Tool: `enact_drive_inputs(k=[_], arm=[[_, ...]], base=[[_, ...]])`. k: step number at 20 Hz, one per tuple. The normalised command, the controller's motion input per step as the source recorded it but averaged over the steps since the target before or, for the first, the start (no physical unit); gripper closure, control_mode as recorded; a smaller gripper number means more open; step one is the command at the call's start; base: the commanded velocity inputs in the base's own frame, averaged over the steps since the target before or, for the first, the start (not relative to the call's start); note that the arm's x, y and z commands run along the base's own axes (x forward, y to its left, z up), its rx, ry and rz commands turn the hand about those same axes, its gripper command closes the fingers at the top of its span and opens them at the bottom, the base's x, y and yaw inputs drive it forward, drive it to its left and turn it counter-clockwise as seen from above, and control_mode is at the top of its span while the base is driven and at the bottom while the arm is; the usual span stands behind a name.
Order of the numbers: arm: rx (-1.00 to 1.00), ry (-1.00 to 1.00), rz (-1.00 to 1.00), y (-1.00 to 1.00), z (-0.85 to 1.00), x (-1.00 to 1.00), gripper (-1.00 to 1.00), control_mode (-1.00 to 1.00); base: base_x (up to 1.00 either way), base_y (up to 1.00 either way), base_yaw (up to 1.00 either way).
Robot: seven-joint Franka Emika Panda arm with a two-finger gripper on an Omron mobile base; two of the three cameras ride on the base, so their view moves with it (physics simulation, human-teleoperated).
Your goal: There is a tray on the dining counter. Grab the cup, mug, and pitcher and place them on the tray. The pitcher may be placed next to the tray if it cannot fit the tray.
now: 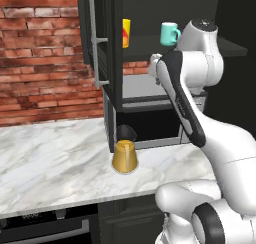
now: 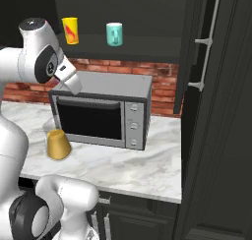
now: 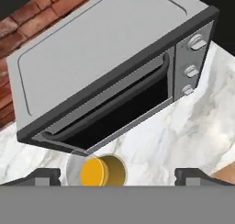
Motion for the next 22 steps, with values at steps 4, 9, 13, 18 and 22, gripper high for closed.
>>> enact_drive_inputs(k=[4,9,13,18,22], arm=[[0.17,-0.22,-0.29,0.22,0.26,0.0,-1.0,-1.0],[0.19,-0.19,-0.17,0.17,0.4,0.0,-1.0,-1.0],[0.21,-0.15,-0.06,0.04,0.45,0.0,-1.0,-1.0],[0.25,-0.07,0.01,-0.06,0.43,0.01,-1.0,-1.0],[0.25,-0.06,0.0,-0.01,0.37,0.04,-1.0,-1.0]], base=[[0.0,0.0,0.0],[0.0,0.0,0.0],[0.0,0.0,0.0],[0.0,0.0,0.0],[0.0,0.0,0.0]])
